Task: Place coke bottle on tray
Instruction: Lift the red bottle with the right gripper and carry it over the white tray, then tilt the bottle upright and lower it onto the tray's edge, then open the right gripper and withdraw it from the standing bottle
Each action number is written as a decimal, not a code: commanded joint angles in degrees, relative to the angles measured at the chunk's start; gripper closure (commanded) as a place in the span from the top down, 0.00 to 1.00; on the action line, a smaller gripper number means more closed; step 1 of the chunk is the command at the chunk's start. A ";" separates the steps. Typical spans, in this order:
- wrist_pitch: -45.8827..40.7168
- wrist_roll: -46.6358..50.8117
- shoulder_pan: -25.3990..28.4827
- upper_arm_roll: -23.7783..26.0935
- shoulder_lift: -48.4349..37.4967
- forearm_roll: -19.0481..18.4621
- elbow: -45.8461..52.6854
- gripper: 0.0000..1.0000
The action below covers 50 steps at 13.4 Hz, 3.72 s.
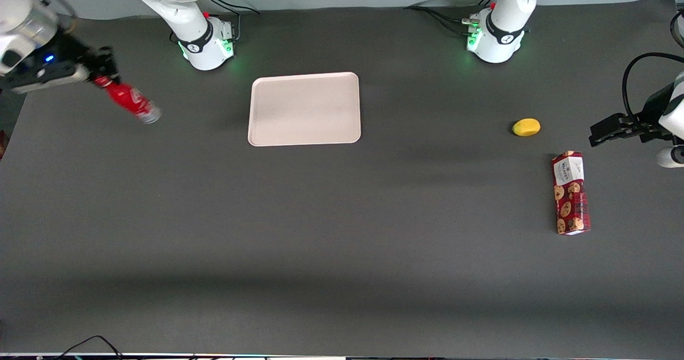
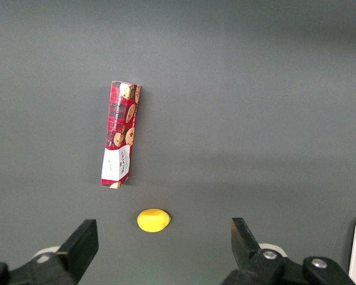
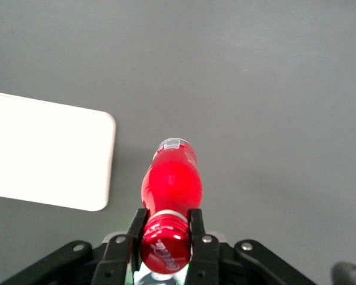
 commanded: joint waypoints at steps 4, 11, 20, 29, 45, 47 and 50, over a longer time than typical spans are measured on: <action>6.64 17.12 -0.25 16.75 -5.88 13.27 -11.47 0.00; 24.03 28.04 -0.25 32.24 -3.16 20.13 -21.48 0.00; 34.24 27.96 -0.34 34.55 3.69 21.72 -27.82 0.01; 38.21 29.53 -0.34 34.55 6.51 21.64 -29.23 1.00; 18.09 21.20 -0.34 3.89 22.92 -0.69 16.08 1.00; 17.20 14.62 -0.25 -0.94 27.50 -2.26 22.34 1.00; 16.06 14.68 0.53 -1.58 28.22 -7.34 23.33 1.00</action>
